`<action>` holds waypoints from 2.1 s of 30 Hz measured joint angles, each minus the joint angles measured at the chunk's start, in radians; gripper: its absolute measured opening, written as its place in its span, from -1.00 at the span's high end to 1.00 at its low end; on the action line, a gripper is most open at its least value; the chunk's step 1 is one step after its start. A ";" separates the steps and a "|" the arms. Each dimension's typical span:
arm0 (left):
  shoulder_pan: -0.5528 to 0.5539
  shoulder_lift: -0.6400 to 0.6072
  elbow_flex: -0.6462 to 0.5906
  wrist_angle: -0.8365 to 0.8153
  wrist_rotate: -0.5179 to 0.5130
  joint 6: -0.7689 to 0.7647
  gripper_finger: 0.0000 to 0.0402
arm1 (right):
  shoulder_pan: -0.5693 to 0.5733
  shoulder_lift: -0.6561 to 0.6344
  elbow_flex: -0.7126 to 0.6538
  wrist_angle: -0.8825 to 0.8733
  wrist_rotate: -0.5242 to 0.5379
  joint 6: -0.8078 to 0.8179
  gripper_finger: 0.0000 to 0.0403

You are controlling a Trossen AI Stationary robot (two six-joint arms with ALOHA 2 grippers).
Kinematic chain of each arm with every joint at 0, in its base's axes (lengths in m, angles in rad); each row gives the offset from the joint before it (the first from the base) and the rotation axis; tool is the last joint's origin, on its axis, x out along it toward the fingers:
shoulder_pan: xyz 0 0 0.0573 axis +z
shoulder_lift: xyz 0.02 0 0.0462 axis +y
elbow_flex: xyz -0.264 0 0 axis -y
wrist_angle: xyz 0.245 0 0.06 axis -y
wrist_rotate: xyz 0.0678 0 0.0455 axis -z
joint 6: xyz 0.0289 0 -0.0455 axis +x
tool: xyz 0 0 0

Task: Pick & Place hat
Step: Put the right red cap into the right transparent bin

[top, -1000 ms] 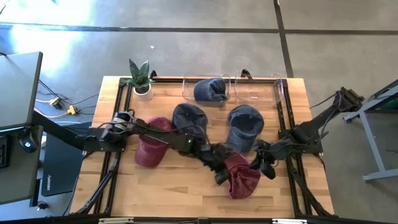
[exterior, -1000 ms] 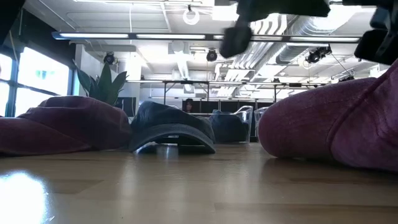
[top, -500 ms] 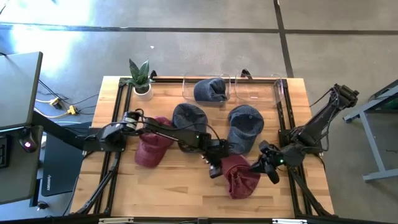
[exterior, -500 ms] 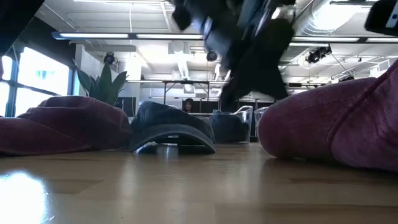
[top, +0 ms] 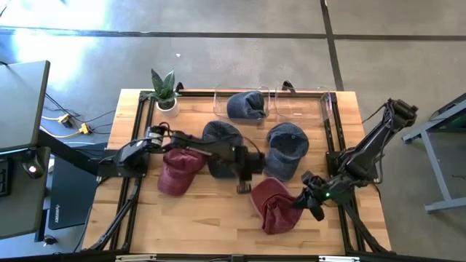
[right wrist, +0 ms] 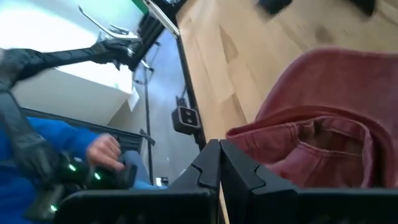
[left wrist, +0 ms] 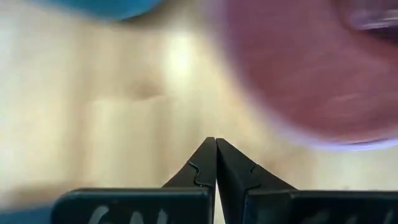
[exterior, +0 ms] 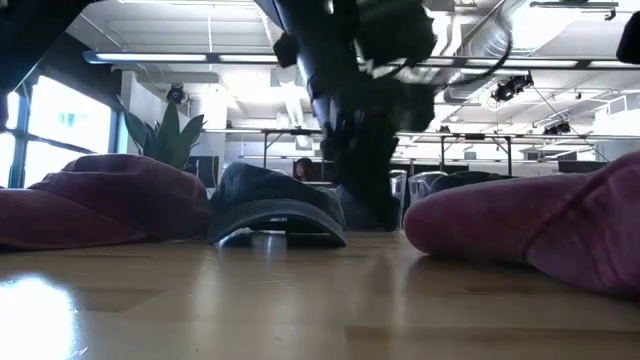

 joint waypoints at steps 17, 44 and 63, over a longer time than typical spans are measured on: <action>-0.130 -0.202 0.001 -0.232 0.151 -0.035 1.00 | -0.182 0.505 0.152 -0.069 -0.369 -0.376 1.00; -0.397 -0.463 0.001 -0.439 -0.199 -0.453 1.00 | -0.428 0.576 0.324 0.030 -0.278 -0.236 1.00; -0.414 -0.379 -0.161 -0.246 -0.164 -0.793 1.00 | -0.173 0.481 0.316 -0.380 -0.126 -0.147 -0.12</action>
